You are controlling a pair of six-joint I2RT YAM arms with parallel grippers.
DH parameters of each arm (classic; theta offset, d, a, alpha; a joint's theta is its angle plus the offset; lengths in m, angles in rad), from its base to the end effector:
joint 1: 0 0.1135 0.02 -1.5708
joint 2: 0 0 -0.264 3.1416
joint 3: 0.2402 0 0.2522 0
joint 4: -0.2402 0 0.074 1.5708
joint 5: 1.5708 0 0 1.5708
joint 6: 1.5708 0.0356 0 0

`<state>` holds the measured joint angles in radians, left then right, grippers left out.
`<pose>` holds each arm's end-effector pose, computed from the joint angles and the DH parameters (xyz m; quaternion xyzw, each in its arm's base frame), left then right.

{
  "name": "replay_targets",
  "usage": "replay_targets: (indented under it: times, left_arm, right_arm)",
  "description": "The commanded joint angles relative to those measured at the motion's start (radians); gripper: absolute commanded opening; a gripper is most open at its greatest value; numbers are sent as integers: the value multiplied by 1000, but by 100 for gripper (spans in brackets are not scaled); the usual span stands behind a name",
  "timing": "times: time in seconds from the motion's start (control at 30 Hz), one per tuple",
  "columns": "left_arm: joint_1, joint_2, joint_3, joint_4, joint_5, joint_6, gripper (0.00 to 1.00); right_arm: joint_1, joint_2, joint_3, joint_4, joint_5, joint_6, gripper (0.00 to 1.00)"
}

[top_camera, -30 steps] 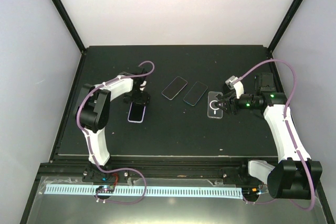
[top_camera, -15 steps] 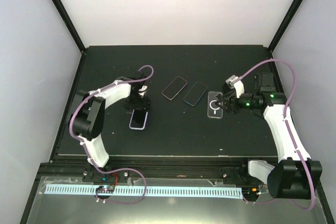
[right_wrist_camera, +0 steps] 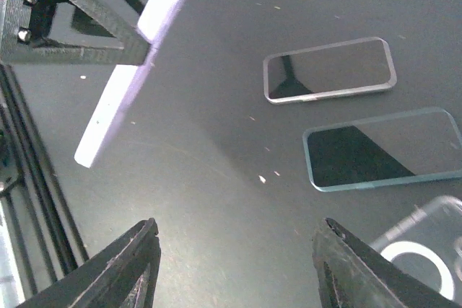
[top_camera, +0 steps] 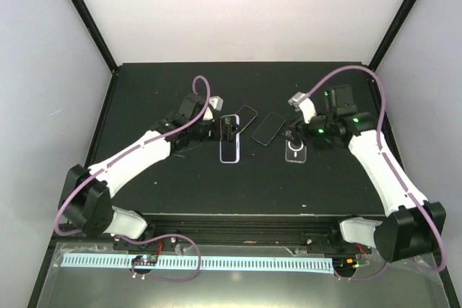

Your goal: Take the phone out of the phone case

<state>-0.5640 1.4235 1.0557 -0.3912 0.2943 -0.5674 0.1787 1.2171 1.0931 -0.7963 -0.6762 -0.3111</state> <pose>0.2563 -0.1743 0.2682 0.0564 0.9089 -0.3231 0.2575 0.2329 0.0647 0.3094 -0.3196 0.8416 0.2937 0.3216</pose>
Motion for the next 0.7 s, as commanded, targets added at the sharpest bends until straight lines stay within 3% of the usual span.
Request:
replay_targets:
  times: [0.0, 0.3, 0.67]
  left_arm:
    - [-44, -88, -28, 288, -108, -188, 36]
    - [-71, -192, -88, 415, -295, -279, 34]
    - [-78, -202, -88, 400, -294, -281, 34]
  right_arm:
    - [138, 85, 92, 32, 59, 122, 59]
    - [354, 186, 124, 165, 155, 267, 59]
    - [478, 272, 144, 307, 164, 319, 54]
